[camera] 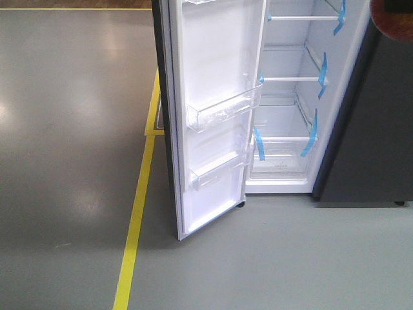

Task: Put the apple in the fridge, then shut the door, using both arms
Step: 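Approach the fridge door bins with the apple in right gripper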

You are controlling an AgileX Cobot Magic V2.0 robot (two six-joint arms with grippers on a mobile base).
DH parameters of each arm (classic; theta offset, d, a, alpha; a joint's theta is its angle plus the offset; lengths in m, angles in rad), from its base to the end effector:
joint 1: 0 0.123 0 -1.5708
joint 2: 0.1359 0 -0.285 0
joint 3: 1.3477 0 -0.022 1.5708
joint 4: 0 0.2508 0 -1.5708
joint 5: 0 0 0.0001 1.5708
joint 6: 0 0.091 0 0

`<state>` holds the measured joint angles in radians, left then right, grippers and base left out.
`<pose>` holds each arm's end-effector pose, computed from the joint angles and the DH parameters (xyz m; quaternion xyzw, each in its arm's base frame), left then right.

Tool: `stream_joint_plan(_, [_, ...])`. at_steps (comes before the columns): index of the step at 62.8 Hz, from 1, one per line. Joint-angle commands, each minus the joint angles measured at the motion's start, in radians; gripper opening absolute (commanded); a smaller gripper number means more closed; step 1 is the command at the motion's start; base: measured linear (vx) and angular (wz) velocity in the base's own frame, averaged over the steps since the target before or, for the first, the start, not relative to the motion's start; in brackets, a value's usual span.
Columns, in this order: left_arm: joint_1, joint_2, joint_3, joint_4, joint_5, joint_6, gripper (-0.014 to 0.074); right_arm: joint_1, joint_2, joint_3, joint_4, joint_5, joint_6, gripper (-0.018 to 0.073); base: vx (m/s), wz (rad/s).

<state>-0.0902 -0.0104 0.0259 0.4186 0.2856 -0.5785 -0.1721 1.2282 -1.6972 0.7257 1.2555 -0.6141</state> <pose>0.0553 0.0055 0.1814 -0.0691 0.7676 -0.0402 0.6359 0.2078 0.0222 0.5129 -0.2274 0.8176 0.1743 0.4995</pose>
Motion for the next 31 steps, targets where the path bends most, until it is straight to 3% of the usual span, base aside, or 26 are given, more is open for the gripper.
stream_joint_plan(1, [0.001, -0.006, 0.026, -0.002, -0.070, -0.007, -0.0006, -0.005, -0.020, -0.030, 0.046, -0.058, -0.013, -0.0006, 0.22, 0.01])
stream_joint_plan(31, [0.001, -0.006, 0.026, -0.002, -0.070, -0.007, -0.0006, -0.005, -0.020, -0.030, 0.046, -0.057, -0.013, -0.0006, 0.20, 0.00])
